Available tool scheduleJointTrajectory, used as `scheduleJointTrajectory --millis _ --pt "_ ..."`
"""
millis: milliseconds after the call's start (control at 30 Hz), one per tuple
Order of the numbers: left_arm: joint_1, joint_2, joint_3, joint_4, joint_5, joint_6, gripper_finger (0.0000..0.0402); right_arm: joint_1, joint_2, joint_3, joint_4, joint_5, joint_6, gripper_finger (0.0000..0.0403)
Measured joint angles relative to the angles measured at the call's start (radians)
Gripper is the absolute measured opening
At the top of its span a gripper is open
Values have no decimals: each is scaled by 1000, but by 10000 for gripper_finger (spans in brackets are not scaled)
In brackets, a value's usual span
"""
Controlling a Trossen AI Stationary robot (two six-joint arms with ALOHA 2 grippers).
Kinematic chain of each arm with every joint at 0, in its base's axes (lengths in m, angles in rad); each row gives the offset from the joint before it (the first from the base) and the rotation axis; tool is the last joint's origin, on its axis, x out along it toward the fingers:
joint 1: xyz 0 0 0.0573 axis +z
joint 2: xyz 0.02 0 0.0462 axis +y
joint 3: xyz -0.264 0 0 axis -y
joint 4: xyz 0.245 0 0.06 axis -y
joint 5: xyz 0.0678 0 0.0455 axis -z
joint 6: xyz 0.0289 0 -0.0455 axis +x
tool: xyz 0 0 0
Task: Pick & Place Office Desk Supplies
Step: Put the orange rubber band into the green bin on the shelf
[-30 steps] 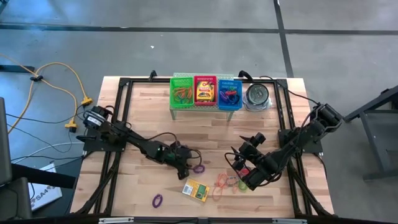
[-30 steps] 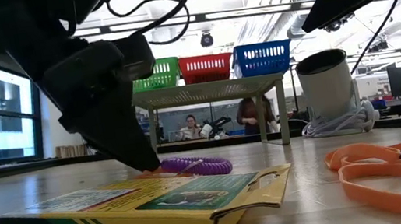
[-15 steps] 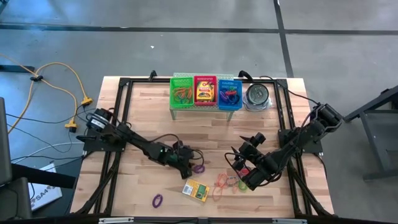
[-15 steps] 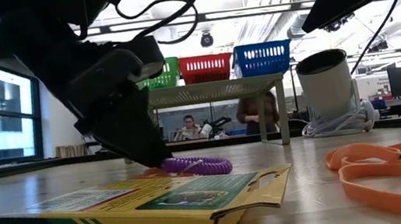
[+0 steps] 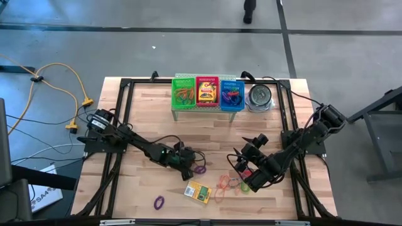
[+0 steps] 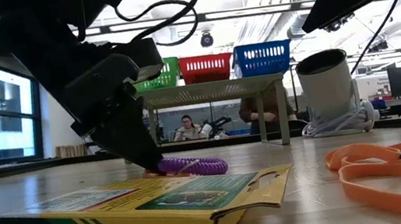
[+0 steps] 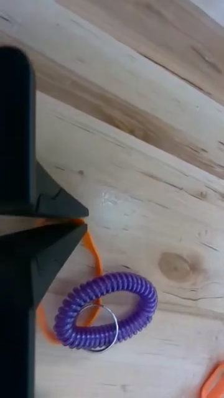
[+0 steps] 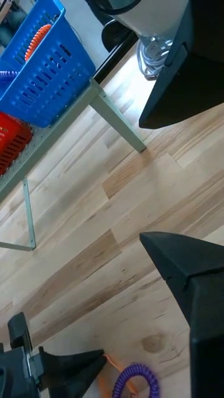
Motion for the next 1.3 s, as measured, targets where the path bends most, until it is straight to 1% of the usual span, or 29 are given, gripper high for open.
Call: scheduleJointTrajectory --millis 133,367,567,800,1033,1300 --pt "0 0 0 0 -2 19 3 0 0 0 0 0 0 274" --pt "-7 -21 -2 -3 -23 28 1 0 0 0 0 0 0 274" --pt "-30 -65 -6 -22 -100 62 1 0 0 0 0 0 0 274" --pt "-46 -80 2 -26 -133 62 0 0 0 0 0 0 0 274" --pt "-47 -82 55 -18 -166 109 0 0 0 0 4 0 -11 274" --pt "-50 -85 180 -102 -180 173 0 0 0 0 15 0 -22 274"
